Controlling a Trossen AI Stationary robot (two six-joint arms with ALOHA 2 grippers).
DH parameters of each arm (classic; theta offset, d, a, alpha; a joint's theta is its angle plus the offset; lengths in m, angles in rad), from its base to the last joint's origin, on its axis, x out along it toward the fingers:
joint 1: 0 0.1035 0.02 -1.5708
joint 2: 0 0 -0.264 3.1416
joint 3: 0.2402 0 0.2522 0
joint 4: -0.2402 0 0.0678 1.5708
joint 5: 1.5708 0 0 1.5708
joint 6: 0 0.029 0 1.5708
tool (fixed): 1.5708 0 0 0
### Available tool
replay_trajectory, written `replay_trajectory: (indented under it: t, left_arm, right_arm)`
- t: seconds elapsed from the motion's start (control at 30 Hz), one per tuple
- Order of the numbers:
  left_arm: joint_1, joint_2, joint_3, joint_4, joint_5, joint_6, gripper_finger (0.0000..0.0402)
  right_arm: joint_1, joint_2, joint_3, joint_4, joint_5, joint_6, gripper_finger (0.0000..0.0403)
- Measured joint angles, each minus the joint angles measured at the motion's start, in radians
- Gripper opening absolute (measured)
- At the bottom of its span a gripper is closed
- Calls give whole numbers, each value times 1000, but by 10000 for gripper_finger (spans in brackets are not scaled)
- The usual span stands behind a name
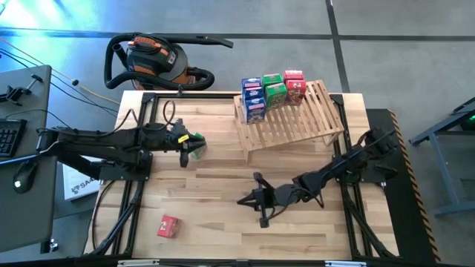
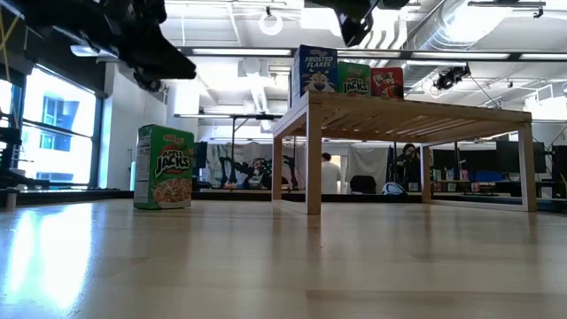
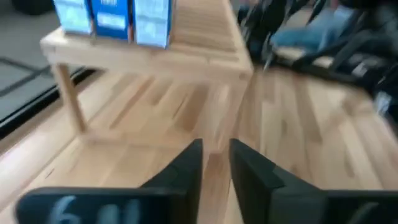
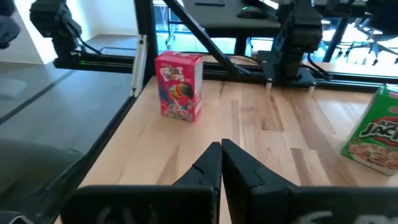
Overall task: Stack cereal on shelf
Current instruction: Put the green cereal box on the shelf aligned with the other green cereal boxes
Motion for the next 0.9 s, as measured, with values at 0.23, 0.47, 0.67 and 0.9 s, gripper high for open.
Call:
replay_trajectory:
  t: [0.23,0.47,0.67,0.9]
  left_arm:
    - [-40,1,113,-333,-140,-92,161]
    - [-44,14,127,-491,-203,-221,226]
    - [-43,24,127,-563,-226,-315,251]
    - [-43,74,127,-569,-251,-333,256]
  right_arm:
    - [36,-1,0,-44,1,-29,0]
    - [17,-14,0,-146,-49,-67,0]
    - [-23,-14,0,-145,-128,-95,0]
    - [-17,-29,0,-170,-123,-98,0]
